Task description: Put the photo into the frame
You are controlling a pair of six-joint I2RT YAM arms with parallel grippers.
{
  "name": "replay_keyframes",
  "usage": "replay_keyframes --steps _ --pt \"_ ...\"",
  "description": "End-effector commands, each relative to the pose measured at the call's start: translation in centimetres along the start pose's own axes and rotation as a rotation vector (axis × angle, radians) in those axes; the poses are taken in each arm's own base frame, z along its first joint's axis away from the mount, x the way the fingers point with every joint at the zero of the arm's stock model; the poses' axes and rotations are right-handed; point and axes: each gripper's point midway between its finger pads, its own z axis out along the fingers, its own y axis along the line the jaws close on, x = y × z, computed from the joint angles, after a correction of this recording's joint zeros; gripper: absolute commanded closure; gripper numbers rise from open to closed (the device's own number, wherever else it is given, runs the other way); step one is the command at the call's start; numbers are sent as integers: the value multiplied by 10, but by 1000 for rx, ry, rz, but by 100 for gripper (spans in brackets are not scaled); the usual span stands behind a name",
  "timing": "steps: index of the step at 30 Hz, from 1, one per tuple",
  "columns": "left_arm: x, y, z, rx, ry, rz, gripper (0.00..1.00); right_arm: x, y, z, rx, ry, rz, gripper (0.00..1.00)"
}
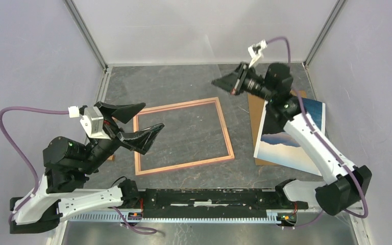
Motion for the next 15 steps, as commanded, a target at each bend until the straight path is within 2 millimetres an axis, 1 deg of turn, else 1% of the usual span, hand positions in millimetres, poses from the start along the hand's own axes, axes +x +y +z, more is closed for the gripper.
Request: replay_keyframes --steps 1,2,3,4,5,7,8,10,12,13,14,15 --pt "7 12 0 -75 28 -14 1 54 -59 -9 88 -74 274 100" --pt "11 13 2 -82 39 -11 1 69 -76 -14 122 -92 321 100" --pt "15 14 4 -93 51 -8 0 91 -97 -23 169 -110 369 100" --pt "21 15 8 -107 66 -5 0 109 -113 -31 201 -129 407 100" --pt "29 18 12 -132 88 -7 0 123 -124 -37 228 -130 419 100" --pt "51 28 22 -225 155 -33 0 152 -154 -49 322 -105 401 100" --pt "70 32 28 -281 203 -56 0 166 -165 -53 354 -84 392 100" --pt "113 41 36 -388 286 -83 0 188 -179 -61 362 -33 380 100" --pt "157 55 38 -527 363 -112 0 205 -188 -70 351 6 363 100" --pt "175 60 38 -562 399 -120 0 213 -194 -75 357 31 345 100" --pt "194 64 39 -578 443 -144 0 219 -195 -79 348 62 340 100" --pt "214 68 39 -576 490 -206 0 224 -196 -84 332 80 326 100"
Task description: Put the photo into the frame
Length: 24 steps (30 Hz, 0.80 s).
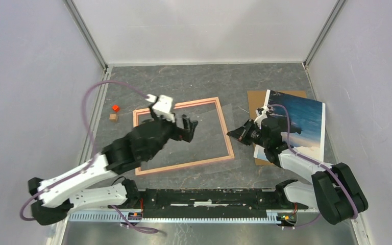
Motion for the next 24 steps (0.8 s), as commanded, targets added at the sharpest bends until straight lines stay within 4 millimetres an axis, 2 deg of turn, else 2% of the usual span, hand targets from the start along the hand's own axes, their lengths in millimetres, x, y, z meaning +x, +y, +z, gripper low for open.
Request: replay_keyframes --steps 1,3,6,10,13,18,21,24 --pt "91 35 37 -176 236 -216 0 -7 15 -9 -170 -9 -160 100" --pt "125 51 45 -202 331 -320 0 -1 12 -11 -188 37 -234 97" --pt "155 68 48 -230 341 -366 0 14 -3 -8 -151 159 -330 85" --pt "208 77 41 -236 384 -388 0 26 -9 -9 -179 200 -316 81" --pt "237 85 33 -283 440 -415 0 29 -9 -8 -193 208 -300 76" --pt "263 92 25 -330 466 -472 0 33 -14 -5 -185 228 -280 70" --pt "271 95 25 -337 463 -483 0 37 -12 -6 -215 235 -252 62" --pt "277 94 24 -344 481 -488 0 37 -12 -6 -213 231 -240 51"
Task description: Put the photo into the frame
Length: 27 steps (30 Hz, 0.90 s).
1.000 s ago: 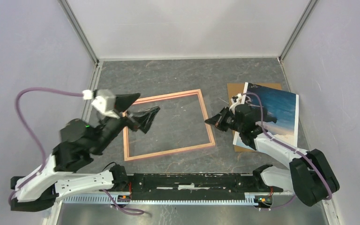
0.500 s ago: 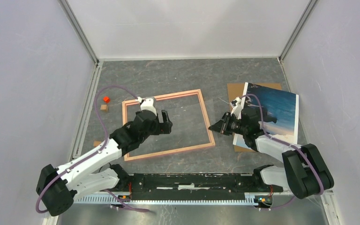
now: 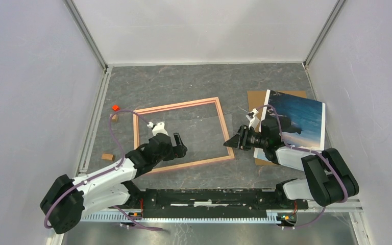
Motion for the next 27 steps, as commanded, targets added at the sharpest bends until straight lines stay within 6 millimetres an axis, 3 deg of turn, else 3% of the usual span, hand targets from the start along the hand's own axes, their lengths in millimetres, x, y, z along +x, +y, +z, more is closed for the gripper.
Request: replay_keyframes --steps 1,8,12,17,23,27 --pt "-8 -14 5 42 -31 -85 0 -5 12 -1 -65 -30 -23 46" --pt "0 -14 10 51 -5 -88 0 -2 26 2 -131 -55 60 32" --pt "4 -17 13 66 10 -85 0 -1 38 5 -183 -78 125 31" --pt "11 -19 14 83 35 -87 0 1 37 16 -150 -97 173 29" --pt "-2 -30 7 118 12 -46 0 6 21 30 -61 -96 180 35" --pt "-15 -42 -1 154 -11 -15 0 11 32 43 -102 -73 171 33"
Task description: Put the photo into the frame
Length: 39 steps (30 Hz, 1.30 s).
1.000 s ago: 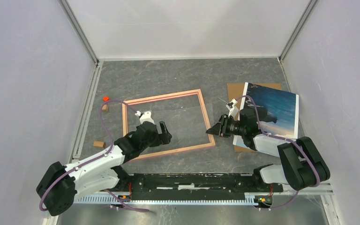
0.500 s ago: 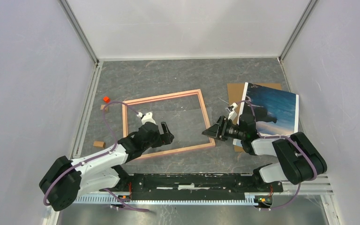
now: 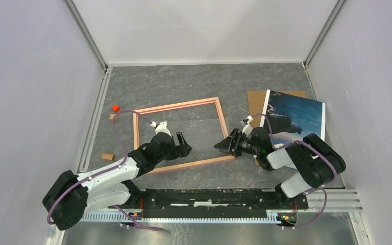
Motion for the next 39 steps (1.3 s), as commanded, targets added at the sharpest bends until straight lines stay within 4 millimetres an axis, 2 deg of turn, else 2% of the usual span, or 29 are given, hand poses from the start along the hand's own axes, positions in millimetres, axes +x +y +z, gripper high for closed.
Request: replay_keyframes --steps 1,5,8,10,14,15,16,19,21,26,29,30,33,36,39 --pt "-23 -28 -11 73 -32 39 0 -7 21 20 -60 -23 -38 32" --pt "-29 -43 -18 126 -30 44 0 -6 28 31 -76 -48 -8 34" --pt "-47 -54 -32 135 -60 80 0 -8 25 33 -63 -78 17 48" --pt "-66 -65 -51 144 -87 149 0 -10 21 33 -37 -82 -19 56" --pt "-122 -86 -105 152 -228 288 0 -16 20 35 32 -40 -171 87" --pt "-136 -93 -120 163 -273 311 0 -21 24 35 37 -35 -222 95" --pt "-150 -98 -136 171 -318 336 0 -24 28 34 52 -25 -259 100" --pt "-184 -114 -180 213 -443 397 0 -40 53 29 53 -33 -370 100" --pt "-202 -122 -208 241 -520 423 0 -51 79 27 20 -41 -408 100" --pt "-237 -140 -274 317 -697 470 0 -67 163 28 -163 -27 -449 100" --pt "-252 -140 -304 328 -807 483 0 -72 212 29 -265 -18 -457 100" --pt "-257 -138 -312 322 -840 481 0 -74 230 28 -299 -21 -459 100" --pt "-266 -129 -328 290 -916 471 0 -72 264 32 -368 -6 -435 100" --pt "-268 -125 -332 279 -942 455 0 -72 283 40 -425 16 -367 100" --pt "-268 -127 -326 280 -934 461 0 -70 297 47 -496 46 -290 100"
